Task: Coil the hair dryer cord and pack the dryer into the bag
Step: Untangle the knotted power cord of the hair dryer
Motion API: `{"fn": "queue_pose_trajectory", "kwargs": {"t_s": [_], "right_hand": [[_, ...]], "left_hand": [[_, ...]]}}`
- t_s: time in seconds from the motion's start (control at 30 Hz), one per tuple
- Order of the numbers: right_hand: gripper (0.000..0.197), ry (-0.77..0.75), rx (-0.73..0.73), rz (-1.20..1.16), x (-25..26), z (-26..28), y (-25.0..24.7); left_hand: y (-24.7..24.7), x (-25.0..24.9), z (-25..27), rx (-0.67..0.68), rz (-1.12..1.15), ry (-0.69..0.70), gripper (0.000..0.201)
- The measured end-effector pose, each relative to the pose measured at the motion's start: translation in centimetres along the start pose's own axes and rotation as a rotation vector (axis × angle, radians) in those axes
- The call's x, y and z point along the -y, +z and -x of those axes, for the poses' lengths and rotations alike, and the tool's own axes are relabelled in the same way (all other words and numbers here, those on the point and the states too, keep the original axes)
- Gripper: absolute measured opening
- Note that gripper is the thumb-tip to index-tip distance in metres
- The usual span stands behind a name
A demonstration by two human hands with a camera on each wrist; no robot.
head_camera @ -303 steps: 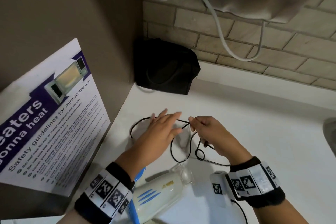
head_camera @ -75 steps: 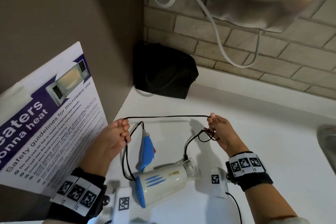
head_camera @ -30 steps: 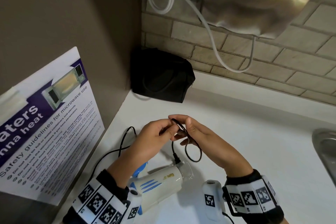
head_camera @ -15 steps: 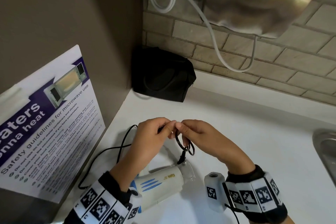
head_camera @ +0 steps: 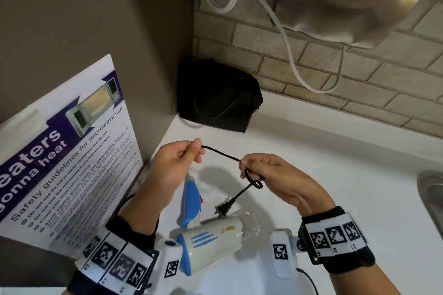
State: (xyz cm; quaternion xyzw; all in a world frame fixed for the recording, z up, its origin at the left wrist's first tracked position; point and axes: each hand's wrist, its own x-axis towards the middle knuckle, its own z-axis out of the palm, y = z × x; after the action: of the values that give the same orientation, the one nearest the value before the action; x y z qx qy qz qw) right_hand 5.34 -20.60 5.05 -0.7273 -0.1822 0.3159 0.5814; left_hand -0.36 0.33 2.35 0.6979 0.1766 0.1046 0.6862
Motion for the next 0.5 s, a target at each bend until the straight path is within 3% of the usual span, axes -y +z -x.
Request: {"fn": "queue_pose_trajectory", "kwargs": {"t_s": [0.27,0.5], "right_hand": [[0.022,0.078,0.02,-0.011,-1.1,-0.3,-2.1],[0.043,0.032,0.038,-0.176,-1.8,-0.7,-2.6]], "left_hand": [[-1.3,1.1,-1.2,-0.108,0.11,-0.058,0.028],[-1.8,2.6,-1.8,-0.137,0.13,-0.093,0.027]]}}
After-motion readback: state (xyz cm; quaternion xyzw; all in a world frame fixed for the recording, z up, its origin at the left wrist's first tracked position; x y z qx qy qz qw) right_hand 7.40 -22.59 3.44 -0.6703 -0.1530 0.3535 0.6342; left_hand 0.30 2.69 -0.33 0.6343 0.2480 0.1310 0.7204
